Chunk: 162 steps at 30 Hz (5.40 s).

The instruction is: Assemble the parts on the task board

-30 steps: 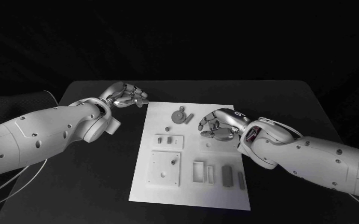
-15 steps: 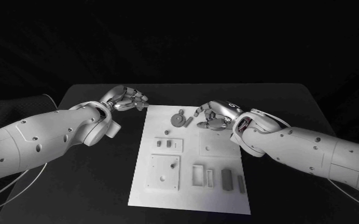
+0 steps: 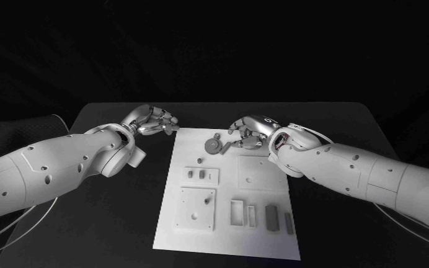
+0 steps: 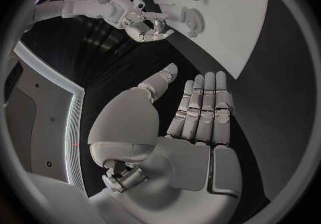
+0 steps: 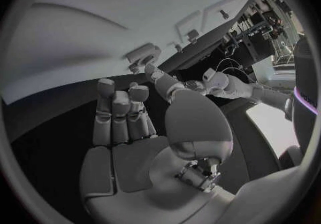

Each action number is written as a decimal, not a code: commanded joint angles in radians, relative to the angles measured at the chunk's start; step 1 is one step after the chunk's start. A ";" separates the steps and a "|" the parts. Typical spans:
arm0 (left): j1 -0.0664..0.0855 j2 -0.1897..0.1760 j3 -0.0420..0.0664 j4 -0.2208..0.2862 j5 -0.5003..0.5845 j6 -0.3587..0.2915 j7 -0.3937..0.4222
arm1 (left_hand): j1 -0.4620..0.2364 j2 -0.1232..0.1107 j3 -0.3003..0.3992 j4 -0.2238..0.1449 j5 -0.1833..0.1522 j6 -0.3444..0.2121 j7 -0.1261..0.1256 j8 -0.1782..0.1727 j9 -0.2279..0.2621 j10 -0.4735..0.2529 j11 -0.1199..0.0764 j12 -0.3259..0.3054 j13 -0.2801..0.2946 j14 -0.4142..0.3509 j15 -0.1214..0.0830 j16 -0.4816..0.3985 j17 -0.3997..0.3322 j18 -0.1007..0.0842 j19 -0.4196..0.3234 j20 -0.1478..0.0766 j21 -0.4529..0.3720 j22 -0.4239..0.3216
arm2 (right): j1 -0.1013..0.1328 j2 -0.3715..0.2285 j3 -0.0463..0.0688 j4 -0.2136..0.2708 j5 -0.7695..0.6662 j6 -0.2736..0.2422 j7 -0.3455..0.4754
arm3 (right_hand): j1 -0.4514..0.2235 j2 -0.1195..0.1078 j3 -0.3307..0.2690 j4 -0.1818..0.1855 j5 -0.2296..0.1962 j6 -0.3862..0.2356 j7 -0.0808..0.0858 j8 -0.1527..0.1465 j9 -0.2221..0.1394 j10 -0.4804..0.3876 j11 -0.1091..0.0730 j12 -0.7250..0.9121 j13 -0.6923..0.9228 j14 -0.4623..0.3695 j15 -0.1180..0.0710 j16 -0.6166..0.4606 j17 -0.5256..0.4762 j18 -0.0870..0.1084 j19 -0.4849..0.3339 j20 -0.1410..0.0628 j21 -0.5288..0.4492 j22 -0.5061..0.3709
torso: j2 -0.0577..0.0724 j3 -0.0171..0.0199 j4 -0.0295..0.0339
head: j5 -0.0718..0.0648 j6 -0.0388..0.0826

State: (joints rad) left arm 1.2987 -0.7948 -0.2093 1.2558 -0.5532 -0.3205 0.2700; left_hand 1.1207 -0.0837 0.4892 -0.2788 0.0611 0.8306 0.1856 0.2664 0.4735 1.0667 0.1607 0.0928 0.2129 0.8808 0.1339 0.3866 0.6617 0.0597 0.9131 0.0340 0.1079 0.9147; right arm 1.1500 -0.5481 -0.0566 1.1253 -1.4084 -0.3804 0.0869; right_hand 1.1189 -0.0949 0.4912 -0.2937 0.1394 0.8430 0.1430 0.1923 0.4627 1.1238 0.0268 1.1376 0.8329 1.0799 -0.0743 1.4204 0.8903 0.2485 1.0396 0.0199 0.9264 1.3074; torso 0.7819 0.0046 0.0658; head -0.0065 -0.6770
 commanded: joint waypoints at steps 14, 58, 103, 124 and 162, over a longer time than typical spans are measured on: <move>0.001 -0.001 0.001 0.008 0.003 0.008 0.010 | -0.007 -0.005 -0.004 0.000 0.006 -0.001 0.004 0.004 -0.001 0.010 -0.002 -0.004 -0.001 0.001 0.005 -0.005 0.002 0.015 0.001 0.004 -0.005 0.002 | 0.000 0.060 -0.024 -0.077 -0.063 0.095 0.011 | 0.017 0.006 -0.007 0.001 -0.008 -0.002 -0.026 0.001 -0.002 -0.009 -0.022 0.002 0.002 -0.011 -0.020 0.002 0.003 0.013 -0.014 0.001 -0.008 0.008 | 0.001 0.0004 0.0002 | 0.008 -0.004; 0.002 -0.001 0.002 0.009 0.003 0.005 0.005 | -0.003 -0.002 -0.002 -0.002 0.006 -0.001 0.004 0.004 -0.002 0.009 -0.002 -0.006 -0.002 0.001 0.004 -0.007 0.004 0.016 0.001 0.004 -0.006 0.003 | -0.001 0.073 -0.038 -0.105 -0.092 0.130 0.015 | -0.009 0.057 -0.005 0.002 -0.011 0.170 -0.041 0.110 0.046 -0.011 -0.036 0.007 0.008 -0.021 -0.029 0.011 0.005 0.013 -0.022 0.005 -0.003 0.013 | 0.000 0.0012 -0.0022 | 0.013 -0.017; 0.002 -0.003 0.002 0.009 0.003 0.002 0.000 | -0.005 -0.002 -0.002 0.000 0.006 -0.003 0.007 0.003 -0.003 0.008 -0.001 -0.008 -0.003 0.002 0.005 -0.009 0.006 0.015 0.002 0.005 -0.007 0.003 | 0.000 0.052 -0.053 -0.086 -0.100 0.184 0.001 | -0.114 0.033 0.010 0.014 0.005 0.126 -0.025 0.077 0.035 -0.034 -0.021 -0.005 0.005 -0.043 -0.020 0.005 -0.001 0.013 -0.032 0.011 -0.015 0.008 | -0.001 0.0010 -0.0015 | 0.008 -0.019; 0.002 -0.005 0.002 0.011 0.003 0.002 -0.003 | -0.004 -0.002 -0.002 -0.001 0.006 -0.005 0.008 0.002 -0.004 0.006 0.000 -0.010 -0.004 0.002 0.004 -0.010 0.007 0.016 0.002 0.004 -0.007 0.004 | 0.000 0.059 -0.075 -0.087 -0.100 0.177 -0.009 | -0.116 -0.015 0.017 0.007 -0.007 0.048 0.009 0.034 0.011 -0.079 0.012 -0.017 0.000 -0.083 0.011 -0.009 -0.008 0.013 -0.066 0.028 -0.038 0.005 | 0.000 0.0008 -0.0014 | 0.010 -0.023; 0.002 -0.007 0.002 0.012 -0.003 -0.003 -0.011 | 0.001 0.001 0.002 -0.001 0.006 -0.004 0.008 0.003 -0.004 0.008 0.000 -0.010 -0.005 0.006 0.004 -0.011 0.010 0.016 0.004 0.004 -0.007 0.005 | 0.000 0.040 -0.086 -0.026 -0.191 0.132 -0.033 | -0.028 0.024 0.011 0.005 -0.010 0.203 -0.052 0.118 0.049 -0.029 -0.046 -0.006 -0.009 -0.048 -0.025 0.016 -0.013 0.013 -0.037 0.016 -0.014 0.014 | -0.001 0.0000 -0.0010 | 0.009 -0.025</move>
State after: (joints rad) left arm 1.2996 -0.8025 -0.2084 1.2655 -0.5539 -0.3217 0.2582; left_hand 1.1207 -0.0837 0.4892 -0.2788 0.0611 0.8270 0.1892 0.2663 0.4705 1.0703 0.1570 0.0888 0.2093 0.8808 0.1338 0.3795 0.6713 0.0623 0.9131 0.0340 0.1040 0.9181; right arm 1.1622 -0.5040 -0.1337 1.0994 -1.5853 -0.2853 0.0804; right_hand 1.1010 -0.0730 0.5078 -0.2910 0.1277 1.0310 0.0817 0.3097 0.5097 1.0888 -0.0196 1.1308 0.8247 1.0235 -0.0995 1.4311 0.8790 0.2483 0.9952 0.0357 0.9059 1.3073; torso 0.7811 0.0045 0.0641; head 0.0029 -0.7032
